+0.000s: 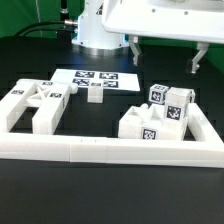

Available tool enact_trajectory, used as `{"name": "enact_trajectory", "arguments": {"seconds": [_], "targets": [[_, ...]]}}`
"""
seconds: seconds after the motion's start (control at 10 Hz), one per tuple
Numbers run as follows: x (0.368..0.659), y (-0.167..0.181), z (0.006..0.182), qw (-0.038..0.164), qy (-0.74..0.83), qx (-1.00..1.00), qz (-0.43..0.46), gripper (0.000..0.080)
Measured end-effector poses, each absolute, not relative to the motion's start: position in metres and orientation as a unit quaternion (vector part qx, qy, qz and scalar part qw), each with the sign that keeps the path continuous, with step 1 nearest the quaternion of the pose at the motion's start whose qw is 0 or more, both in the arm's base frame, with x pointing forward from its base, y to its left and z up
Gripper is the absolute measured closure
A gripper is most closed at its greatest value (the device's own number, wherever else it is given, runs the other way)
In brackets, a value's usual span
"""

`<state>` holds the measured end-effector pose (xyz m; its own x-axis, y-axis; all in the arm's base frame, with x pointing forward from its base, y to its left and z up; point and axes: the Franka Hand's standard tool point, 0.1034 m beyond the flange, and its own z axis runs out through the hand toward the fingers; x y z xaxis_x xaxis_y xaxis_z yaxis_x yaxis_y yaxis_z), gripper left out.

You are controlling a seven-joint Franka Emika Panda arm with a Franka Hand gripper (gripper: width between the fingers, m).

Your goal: Assemble chair

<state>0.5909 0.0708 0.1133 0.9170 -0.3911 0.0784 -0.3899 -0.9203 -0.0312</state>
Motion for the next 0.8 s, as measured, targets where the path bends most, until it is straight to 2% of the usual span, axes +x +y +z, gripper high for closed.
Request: {"name": "enact_trajectory", "arguments": {"seconds": [0.5, 0.6, 0.8], "targets": [[0.591, 0.071, 0.111, 0.008, 0.186, -0.982, -0.045, 0.0151], [0.576, 0.052, 0.102, 0.013, 0.162, -0.984, -0.068, 0.0151], [0.537, 0.015, 0.081, 0.006, 0.155, -0.985, -0.077, 0.0151]]}}
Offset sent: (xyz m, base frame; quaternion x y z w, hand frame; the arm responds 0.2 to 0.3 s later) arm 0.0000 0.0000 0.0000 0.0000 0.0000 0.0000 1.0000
